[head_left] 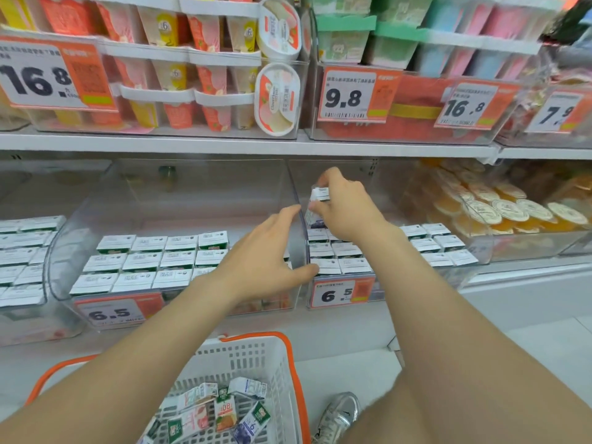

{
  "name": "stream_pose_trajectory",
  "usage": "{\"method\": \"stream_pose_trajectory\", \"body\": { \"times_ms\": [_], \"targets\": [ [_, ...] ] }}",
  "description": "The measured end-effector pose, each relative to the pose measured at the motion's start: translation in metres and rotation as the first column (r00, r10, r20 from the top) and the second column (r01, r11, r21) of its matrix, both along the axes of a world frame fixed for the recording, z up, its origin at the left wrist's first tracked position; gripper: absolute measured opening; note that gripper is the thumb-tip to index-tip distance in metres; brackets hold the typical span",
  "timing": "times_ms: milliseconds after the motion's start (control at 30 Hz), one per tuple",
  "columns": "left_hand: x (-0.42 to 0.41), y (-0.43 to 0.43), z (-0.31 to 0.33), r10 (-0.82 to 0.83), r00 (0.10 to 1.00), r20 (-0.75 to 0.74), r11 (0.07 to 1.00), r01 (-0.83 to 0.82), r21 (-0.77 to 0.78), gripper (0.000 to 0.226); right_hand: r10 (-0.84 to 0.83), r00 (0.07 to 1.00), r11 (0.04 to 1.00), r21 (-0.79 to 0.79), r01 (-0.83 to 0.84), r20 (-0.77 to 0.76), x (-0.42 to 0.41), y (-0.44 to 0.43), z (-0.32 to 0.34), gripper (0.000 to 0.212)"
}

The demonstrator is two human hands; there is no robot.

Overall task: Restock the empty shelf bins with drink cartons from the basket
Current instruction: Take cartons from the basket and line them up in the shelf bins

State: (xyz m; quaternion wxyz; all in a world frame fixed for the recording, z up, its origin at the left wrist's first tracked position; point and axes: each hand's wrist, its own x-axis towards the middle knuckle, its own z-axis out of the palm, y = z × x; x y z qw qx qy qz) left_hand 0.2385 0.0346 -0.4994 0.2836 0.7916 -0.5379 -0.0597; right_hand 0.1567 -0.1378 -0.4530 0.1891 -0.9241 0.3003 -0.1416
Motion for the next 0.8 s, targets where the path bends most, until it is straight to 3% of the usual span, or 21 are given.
{"method": "stream_pose_trajectory", "body": {
  "times_ms": [167,267,433,500,600,667,733,800],
  "targets": [
    [0.004,0.003,0.001,-0.033,0.999,-0.018,0.999,0.033,-0.014,0.102,0.107,0.952,0.989,0.133,-0.071,-0.286,0.017,-0.008,-0.006,0.032],
    [0.006,0.003,-0.001,-0.023,0.999,-0.035,1.000,0.023,-0.004,0.102,0.067,0.917,0.990,0.138,-0.013,-0.393,0.021,-0.012,-0.007,0.048],
    [0.004,0.007,-0.003,0.016,0.999,-0.038,1.000,-0.016,0.006,0.102,-0.013,0.946,1.000,0.016,0.019,-0.325,0.015,-0.003,-0.011,0.041],
    [0.002,0.014,-0.002,0.028,0.999,-0.032,1.000,-0.028,-0.004,0.096,-0.038,0.987,0.997,-0.069,0.028,-0.158,0.004,0.008,-0.001,0.035],
    [-0.001,0.029,-0.004,0.072,0.997,0.001,0.982,-0.071,-0.176,0.064,0.002,0.987,0.997,-0.077,0.011,0.162,-0.019,0.045,0.016,0.023],
    [-0.004,0.043,-0.007,0.093,0.995,0.038,0.943,-0.076,-0.325,0.034,0.057,0.969,0.997,-0.061,-0.043,0.242,-0.038,0.082,0.020,0.021],
    [-0.010,0.064,-0.012,0.094,0.992,0.081,0.913,-0.053,-0.405,0.015,0.146,0.976,0.989,-0.050,-0.140,0.158,-0.054,0.116,0.011,0.019],
    [-0.019,0.091,-0.025,0.087,0.992,0.090,0.916,-0.044,-0.398,0.010,0.273,0.958,0.961,-0.018,-0.276,-0.088,-0.064,0.142,-0.006,0.017]
  ]
}}
